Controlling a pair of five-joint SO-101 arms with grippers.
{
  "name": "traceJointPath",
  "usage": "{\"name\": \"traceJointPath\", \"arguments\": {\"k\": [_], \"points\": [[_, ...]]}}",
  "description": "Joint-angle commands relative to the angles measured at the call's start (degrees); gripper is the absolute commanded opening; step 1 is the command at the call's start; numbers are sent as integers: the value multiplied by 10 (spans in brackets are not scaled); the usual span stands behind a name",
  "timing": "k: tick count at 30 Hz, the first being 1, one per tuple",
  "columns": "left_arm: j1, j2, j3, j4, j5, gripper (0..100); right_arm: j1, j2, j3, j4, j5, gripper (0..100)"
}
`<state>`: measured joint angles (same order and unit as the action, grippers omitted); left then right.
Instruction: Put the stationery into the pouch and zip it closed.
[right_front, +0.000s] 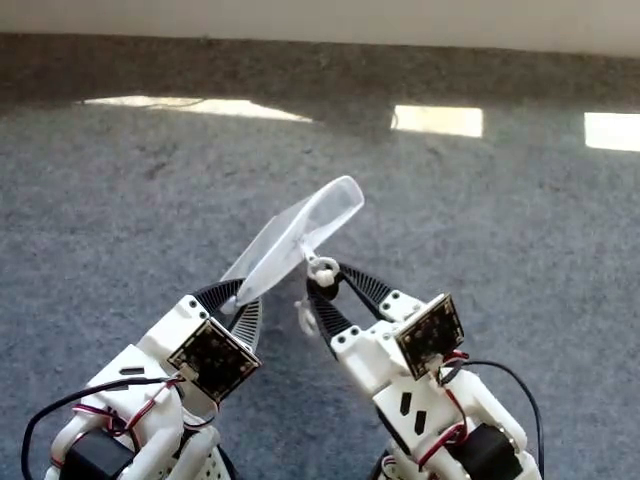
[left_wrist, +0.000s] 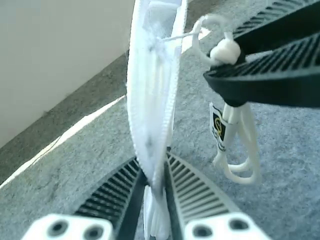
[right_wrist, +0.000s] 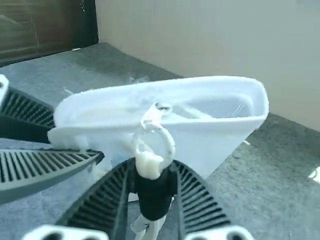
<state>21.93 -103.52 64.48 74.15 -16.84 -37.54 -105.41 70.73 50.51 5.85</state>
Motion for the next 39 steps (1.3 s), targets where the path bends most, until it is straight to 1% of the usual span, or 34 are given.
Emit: {"name": "traceJointPath", "arguments": {"k": [1,7,17,20,24,28,39], "points": [[-12,-8,4,-6,5,4,44,1,-21,-46,11,5],[-12,-8,4,-6,5,4,92,1,14,-110,11,5],[-12,-9,4,-6,5,4,145,10,19,-145,11,5],[-12,-9,4,-6,5,4,160,64,17,-170,11,5],[-12,-9,4,-6,5,4,189,170,13,-212,8,5],[-12,-9,4,-6,5,4,232,255,0,-244,-19,5],[-12,-9,4,-6,5,4,295,398,-84,-248,-22,5]]}}
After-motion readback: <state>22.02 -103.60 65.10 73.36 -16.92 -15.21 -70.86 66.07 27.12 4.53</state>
